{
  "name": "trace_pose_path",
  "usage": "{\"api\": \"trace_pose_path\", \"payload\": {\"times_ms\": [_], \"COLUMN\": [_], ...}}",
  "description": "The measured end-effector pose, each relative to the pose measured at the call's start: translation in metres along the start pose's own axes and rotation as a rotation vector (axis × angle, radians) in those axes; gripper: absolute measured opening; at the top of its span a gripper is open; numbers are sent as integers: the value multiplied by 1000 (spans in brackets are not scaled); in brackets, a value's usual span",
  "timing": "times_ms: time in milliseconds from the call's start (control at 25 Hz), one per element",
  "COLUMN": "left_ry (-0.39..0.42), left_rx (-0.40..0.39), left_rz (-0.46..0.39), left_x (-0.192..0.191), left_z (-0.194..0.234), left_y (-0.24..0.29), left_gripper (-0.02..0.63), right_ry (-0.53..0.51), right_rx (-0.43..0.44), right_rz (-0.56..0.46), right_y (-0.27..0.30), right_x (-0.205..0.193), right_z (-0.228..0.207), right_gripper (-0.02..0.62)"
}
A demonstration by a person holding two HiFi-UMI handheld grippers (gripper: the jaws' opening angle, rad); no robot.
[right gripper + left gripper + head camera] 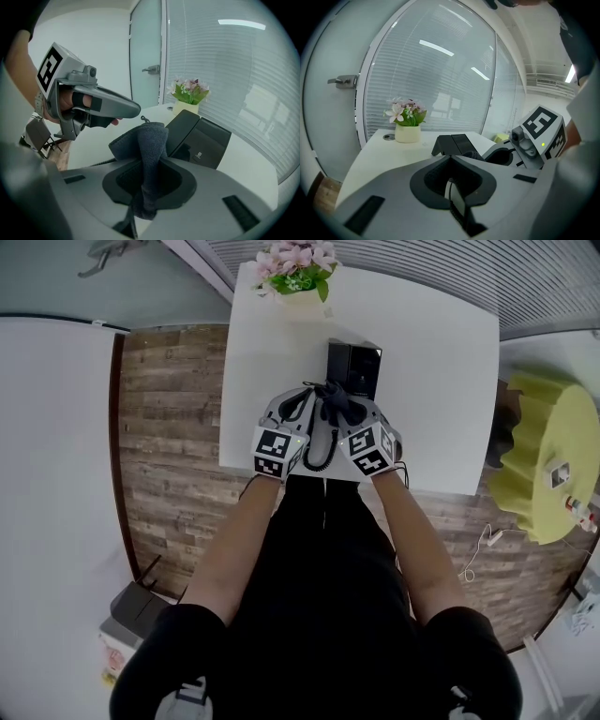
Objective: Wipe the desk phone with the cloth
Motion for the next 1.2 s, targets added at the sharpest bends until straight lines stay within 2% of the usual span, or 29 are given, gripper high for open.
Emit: {"api": "trace_pose_path", "payload": {"times_ms": [160, 400, 560, 760, 960, 1040, 1200], "left_ry": [-11, -4, -5, 15, 5, 19, 80], "left_rx": [7, 5, 10, 1, -11, -38, -124], "left_rz": [15, 3, 0, -27, -123, -161, -218], "left_x": [-10, -6, -2, 17, 59, 82, 131], "left_z": [-5, -11, -13, -17, -24, -30, -48], "left_y": [-5, -8, -9, -5, -10, -20, -49], "left_gripper": [11, 11, 11, 11, 11, 11, 11], "right_ry": [6, 18, 73, 144, 257, 278, 254], "right_rx": [14, 36, 37, -25, -46, -49, -52], "right_rz": [16, 41, 16, -72, -234, -314, -465], "right_y": [-2, -6, -17, -49, -96, -120, -176], "right_x": [-13, -30, -28, -7, 29, 45, 85], "right_z": [12, 23, 18, -13, -43, -51, -61], "right_gripper": [71, 71, 71, 71, 71, 71, 71]}}
Point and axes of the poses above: the fingertips, and each gripper's own axes: y forward along the fingers, z to its left, x out of its top, the point moved 3 cm from there along -y, backward along the fingers
